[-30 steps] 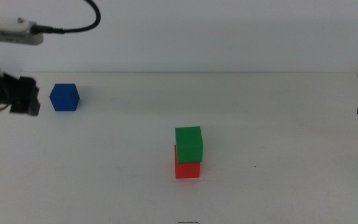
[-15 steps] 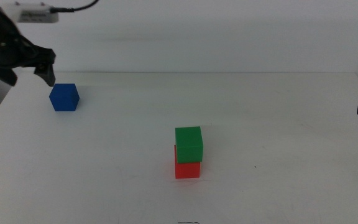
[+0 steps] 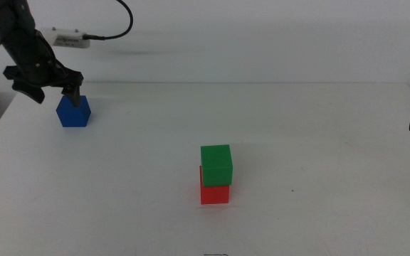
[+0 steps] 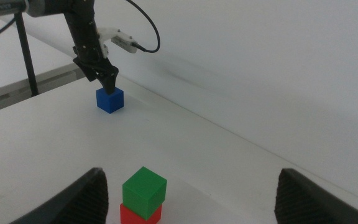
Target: Stack red cubes first, then green, then blue cubes in a specific spot.
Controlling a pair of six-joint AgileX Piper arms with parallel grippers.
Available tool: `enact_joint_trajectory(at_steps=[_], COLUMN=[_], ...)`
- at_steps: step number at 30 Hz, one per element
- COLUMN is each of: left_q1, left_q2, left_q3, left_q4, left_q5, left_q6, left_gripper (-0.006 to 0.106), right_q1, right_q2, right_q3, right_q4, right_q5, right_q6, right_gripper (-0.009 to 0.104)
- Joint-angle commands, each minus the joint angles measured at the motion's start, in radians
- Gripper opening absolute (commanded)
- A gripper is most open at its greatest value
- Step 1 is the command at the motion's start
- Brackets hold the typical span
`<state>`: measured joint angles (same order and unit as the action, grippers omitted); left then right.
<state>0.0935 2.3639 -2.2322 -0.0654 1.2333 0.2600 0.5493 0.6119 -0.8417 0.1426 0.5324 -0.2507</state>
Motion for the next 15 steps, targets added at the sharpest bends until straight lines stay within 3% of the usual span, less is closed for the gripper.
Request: enact_joint_trajectory(at_steps=[1, 15], left_q1=[-0.002, -0.002], left_q2=[-0.05, -0.026], left_q3=[-0.051, -0.052], left_q4=[-0.027, -0.097], left_q5=[-0.018, -0.126], left_q6=[0.007, 0.035], left_gripper=[0.094, 0.094], right_q1=[-0.006, -0.006], right_q2=[0.003, 0.003], right_q3=[-0.023, -0.023], right_q4=[0.001, 0.001], right_q5=[-0.079, -0.079], right_q6=[-0.01, -0.01], right_gripper=[0.082, 0.082])
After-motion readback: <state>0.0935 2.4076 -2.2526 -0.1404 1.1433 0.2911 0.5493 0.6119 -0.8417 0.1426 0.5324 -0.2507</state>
